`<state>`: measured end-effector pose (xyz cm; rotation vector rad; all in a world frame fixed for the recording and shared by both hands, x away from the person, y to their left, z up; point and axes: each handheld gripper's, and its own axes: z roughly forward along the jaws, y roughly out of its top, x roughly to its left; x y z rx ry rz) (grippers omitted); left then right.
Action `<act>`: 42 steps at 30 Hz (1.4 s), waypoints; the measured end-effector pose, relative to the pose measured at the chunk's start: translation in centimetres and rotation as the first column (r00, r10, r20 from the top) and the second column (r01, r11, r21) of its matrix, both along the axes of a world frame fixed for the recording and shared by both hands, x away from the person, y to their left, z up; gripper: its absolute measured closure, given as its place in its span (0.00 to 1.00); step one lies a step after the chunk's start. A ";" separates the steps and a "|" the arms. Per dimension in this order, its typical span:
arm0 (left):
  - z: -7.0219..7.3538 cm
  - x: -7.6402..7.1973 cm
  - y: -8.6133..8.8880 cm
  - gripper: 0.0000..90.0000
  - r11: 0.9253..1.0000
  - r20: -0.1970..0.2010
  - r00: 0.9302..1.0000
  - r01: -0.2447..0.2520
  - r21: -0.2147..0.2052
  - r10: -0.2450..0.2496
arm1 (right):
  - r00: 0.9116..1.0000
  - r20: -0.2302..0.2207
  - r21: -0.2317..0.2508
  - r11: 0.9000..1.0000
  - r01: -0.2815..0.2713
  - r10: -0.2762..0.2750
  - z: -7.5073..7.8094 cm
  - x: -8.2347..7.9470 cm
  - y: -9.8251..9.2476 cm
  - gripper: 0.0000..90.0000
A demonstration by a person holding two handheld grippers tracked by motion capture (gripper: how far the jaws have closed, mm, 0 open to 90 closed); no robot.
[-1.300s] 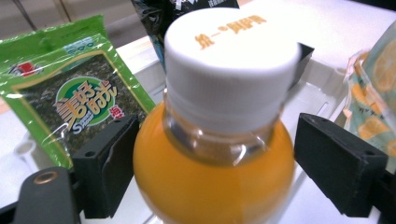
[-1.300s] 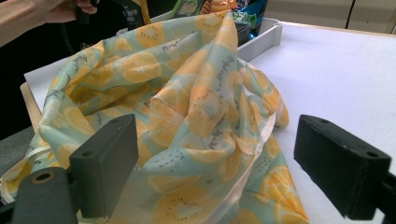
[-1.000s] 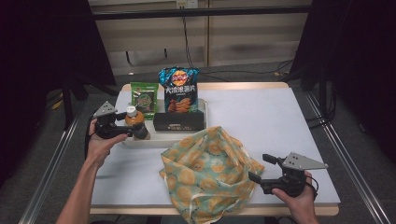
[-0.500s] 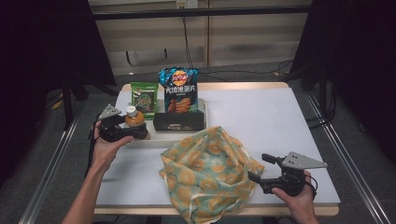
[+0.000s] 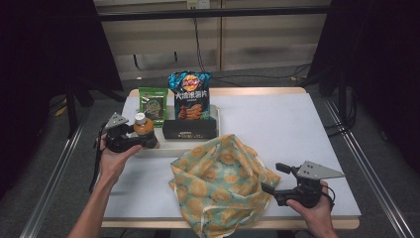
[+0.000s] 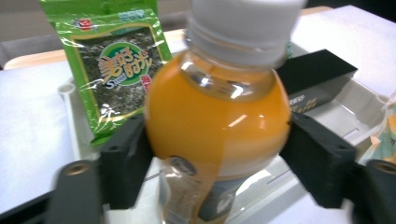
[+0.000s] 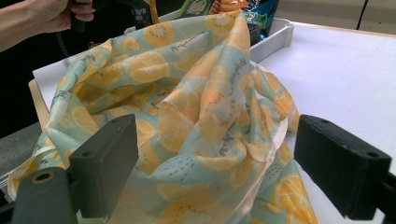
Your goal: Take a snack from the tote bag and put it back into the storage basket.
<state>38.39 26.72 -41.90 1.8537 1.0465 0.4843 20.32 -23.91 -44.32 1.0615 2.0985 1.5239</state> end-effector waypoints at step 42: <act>-0.2 4.6 2.5 0.34 0.951 0.029 0.951 0.307 0.030 -0.308 | 1.000 -0.012 -0.005 1.000 -0.003 0.003 -0.2 0.3 0.4 0.13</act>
